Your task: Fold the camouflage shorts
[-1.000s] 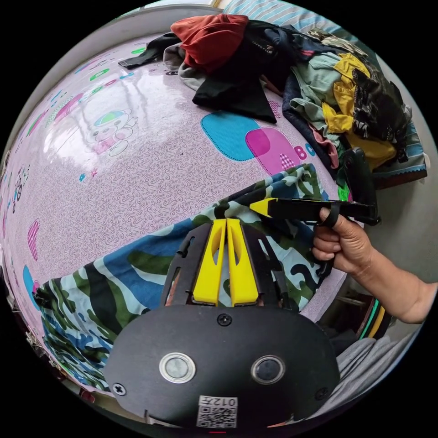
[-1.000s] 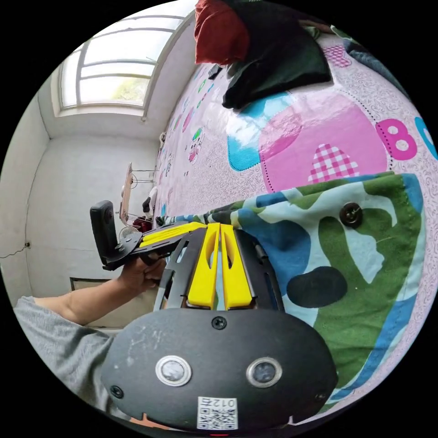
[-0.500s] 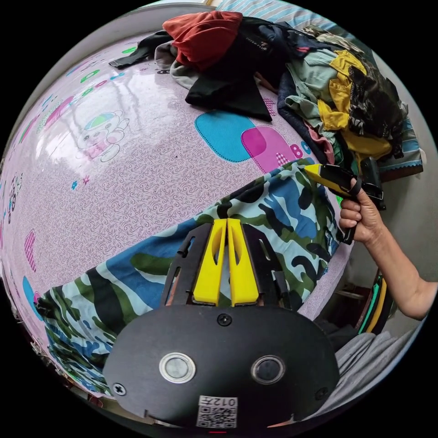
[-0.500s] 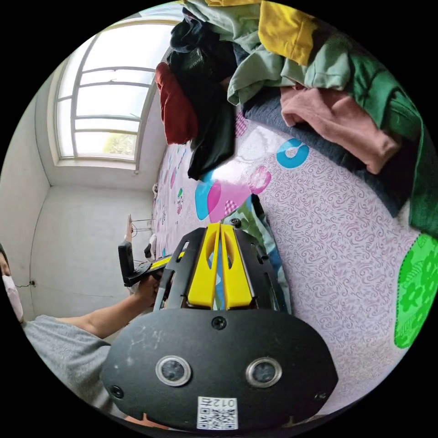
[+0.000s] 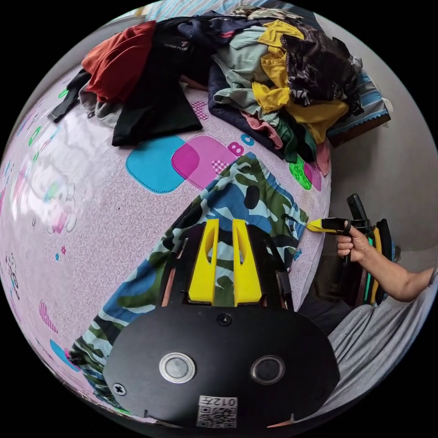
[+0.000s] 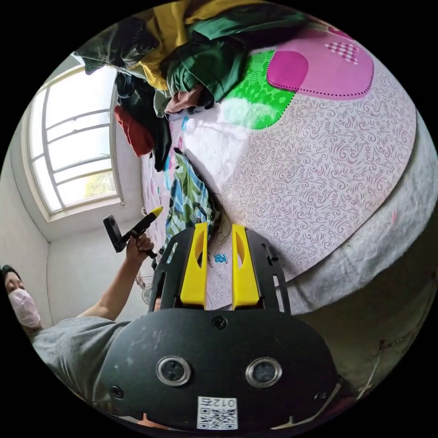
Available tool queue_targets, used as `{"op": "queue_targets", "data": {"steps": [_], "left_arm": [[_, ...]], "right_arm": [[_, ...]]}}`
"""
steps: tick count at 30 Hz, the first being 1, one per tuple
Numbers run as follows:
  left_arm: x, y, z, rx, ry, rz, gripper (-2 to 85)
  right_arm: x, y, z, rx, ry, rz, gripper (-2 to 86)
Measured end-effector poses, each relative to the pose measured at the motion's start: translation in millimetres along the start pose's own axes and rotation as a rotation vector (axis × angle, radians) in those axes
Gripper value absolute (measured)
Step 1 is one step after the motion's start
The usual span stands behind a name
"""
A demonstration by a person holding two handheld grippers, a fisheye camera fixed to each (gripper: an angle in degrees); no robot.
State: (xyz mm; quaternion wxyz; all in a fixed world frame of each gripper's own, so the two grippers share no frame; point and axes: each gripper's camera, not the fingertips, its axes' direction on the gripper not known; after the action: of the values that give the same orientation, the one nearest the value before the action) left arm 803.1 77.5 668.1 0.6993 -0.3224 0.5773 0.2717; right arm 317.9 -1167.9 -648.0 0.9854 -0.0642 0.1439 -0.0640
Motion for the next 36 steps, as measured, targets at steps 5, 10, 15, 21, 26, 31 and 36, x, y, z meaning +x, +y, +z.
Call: {"op": "queue_targets", "data": {"steps": [5,10,15,21,26,31,36], "left_arm": [[9.8,-62.6,15.7,-0.074,-0.007,0.13,8.4],[15.4,-116.7,33.7,-0.126,0.008,0.223,9.8],[20.5,-152.9,53.8,-0.23,0.078,0.352,9.8],[13.6,-173.8,51.1,-0.256,0.174,0.39,7.6],[3.6,-178.1,41.6,-0.258,0.253,0.33,4.2],[3.9,-177.0,32.2,-0.273,0.27,0.243,1.0],[32.8,-184.4,-26.2,-0.213,0.261,0.321,0.0]], "right_arm": [[-12.3,-25.6,13.5,0.043,0.008,-0.044,7.8],[-11.6,-41.6,13.2,0.04,0.065,-0.097,5.3],[17.7,-52.6,1.6,0.042,-0.004,-0.085,4.8],[51.8,-60.2,-12.5,0.049,-0.032,-0.111,4.5],[100.4,-66.5,-19.8,0.064,-0.118,-0.103,3.1],[151.5,-63.6,-36.4,0.077,-0.212,-0.09,0.7],[189.0,-51.5,-74.6,0.156,-0.295,-0.125,0.2]]}}
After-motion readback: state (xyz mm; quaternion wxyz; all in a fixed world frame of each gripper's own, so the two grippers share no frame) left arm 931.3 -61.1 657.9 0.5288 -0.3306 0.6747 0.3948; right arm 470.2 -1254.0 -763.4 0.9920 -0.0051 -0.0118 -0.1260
